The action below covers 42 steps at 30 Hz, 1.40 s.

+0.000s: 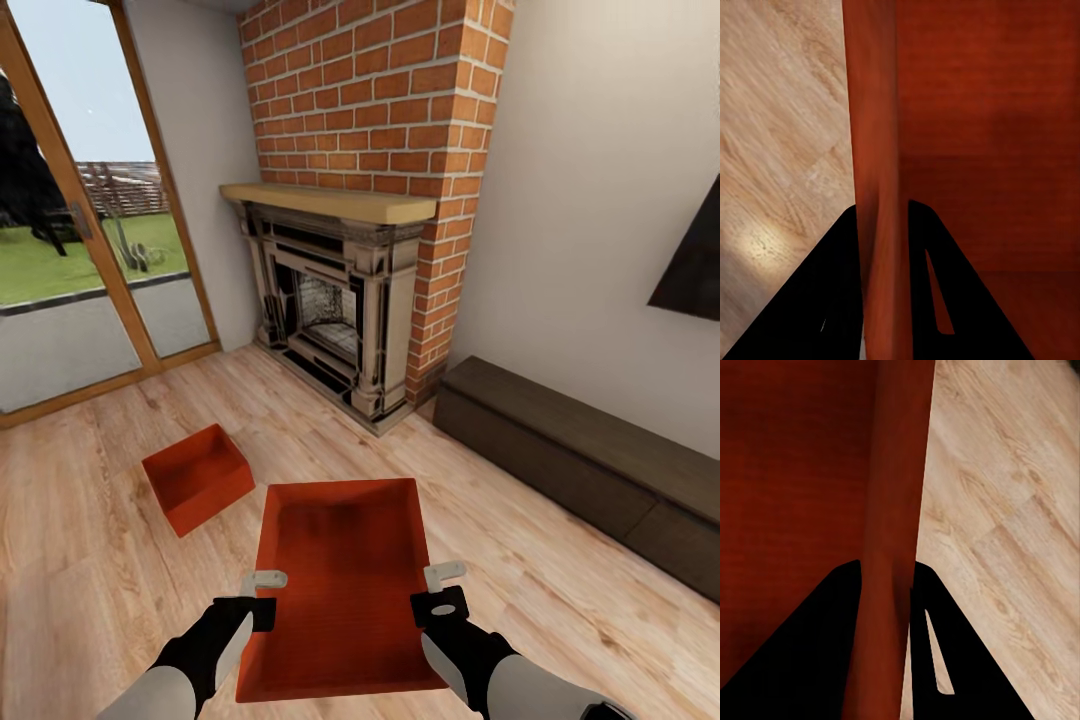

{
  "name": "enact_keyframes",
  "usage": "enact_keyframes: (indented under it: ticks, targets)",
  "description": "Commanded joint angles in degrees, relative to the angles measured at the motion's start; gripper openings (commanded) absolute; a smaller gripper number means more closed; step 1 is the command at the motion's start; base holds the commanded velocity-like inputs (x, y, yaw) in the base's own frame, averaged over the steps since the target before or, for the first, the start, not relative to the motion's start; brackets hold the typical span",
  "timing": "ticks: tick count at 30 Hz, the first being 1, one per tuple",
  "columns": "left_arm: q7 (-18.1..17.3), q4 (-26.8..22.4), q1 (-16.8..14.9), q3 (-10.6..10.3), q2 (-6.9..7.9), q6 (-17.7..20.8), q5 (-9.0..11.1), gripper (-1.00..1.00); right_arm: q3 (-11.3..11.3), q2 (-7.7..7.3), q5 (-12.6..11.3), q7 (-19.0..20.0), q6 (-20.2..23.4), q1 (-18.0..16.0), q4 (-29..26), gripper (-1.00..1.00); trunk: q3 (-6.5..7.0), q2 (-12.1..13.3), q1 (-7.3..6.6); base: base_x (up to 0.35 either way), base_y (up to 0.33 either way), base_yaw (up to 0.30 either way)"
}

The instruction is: Move the two storage containers from the living room to the garage. In the garage, place one container on the floor and stack the other container on top of it (either order is fine).

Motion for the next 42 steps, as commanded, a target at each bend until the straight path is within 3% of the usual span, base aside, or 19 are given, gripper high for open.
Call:
enact_keyframes:
  ticks: [1,42]
  targets:
    - [0.16,-0.04,-0.01,-0.18,-0.11,0.28,0.83,-1.00,0.38,0.28,-0.01,-0.11,0.40,-0.06,-1.46,-1.00,-0.02,-0.11,0.03,0.000,0.000,0.000]
    - [0.16,0.03,-0.02,-0.18,-0.12,0.32,0.85,-1.00,0.38,0.28,0.00,-0.13,0.34,-0.05,-1.46,-1.00,3.60,-0.11,0.03,0.000,0.000,0.000]
